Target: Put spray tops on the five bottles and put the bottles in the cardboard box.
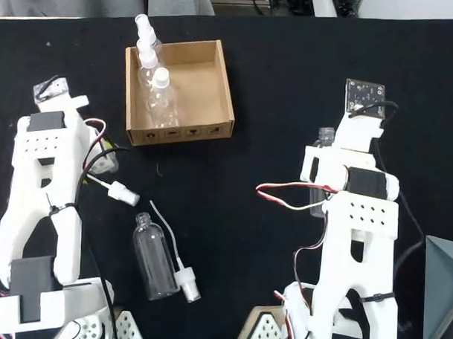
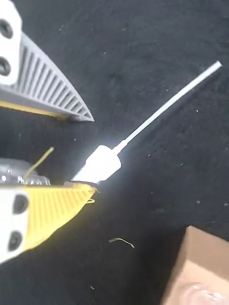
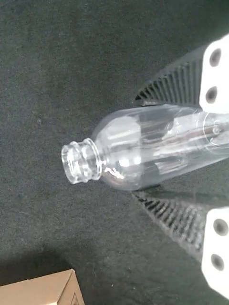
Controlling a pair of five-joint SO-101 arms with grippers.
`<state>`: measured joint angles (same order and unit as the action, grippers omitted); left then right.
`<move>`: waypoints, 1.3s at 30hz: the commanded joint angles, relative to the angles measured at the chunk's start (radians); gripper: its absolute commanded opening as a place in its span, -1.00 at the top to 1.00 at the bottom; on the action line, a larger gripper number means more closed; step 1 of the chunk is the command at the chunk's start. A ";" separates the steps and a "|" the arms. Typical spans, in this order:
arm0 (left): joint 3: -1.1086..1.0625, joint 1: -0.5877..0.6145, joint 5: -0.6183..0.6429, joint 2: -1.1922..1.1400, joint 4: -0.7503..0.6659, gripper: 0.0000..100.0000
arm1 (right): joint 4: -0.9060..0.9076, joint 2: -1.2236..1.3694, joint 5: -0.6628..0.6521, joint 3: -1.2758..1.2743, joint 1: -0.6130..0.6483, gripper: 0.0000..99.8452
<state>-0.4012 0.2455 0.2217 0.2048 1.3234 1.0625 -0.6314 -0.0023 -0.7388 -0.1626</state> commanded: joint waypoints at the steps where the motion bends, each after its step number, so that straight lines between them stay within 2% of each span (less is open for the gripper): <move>1: 0.062 0.012 -0.129 0.015 0.003 0.62 | -0.021 -0.039 0.000 0.008 -0.031 0.72; 16: 0.061 0.010 -0.755 0.006 0.011 0.62 | -0.117 -0.045 -0.002 -0.054 -0.032 0.72; 21: 0.064 0.002 -0.961 0.008 0.061 0.62 | -0.118 -0.044 -0.002 -0.054 -0.032 0.72; 30: 0.062 -0.077 -1.237 0.005 0.066 0.62 | -0.118 -0.041 -0.002 -0.056 -0.032 0.72; 39: 0.053 -0.176 -1.382 0.003 0.066 0.62 | -0.118 -0.041 -0.002 -0.056 -0.032 0.72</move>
<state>-0.4012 0.1089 -1.1070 0.2048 1.3802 0.9720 -0.6314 -0.0023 -0.8017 -0.1626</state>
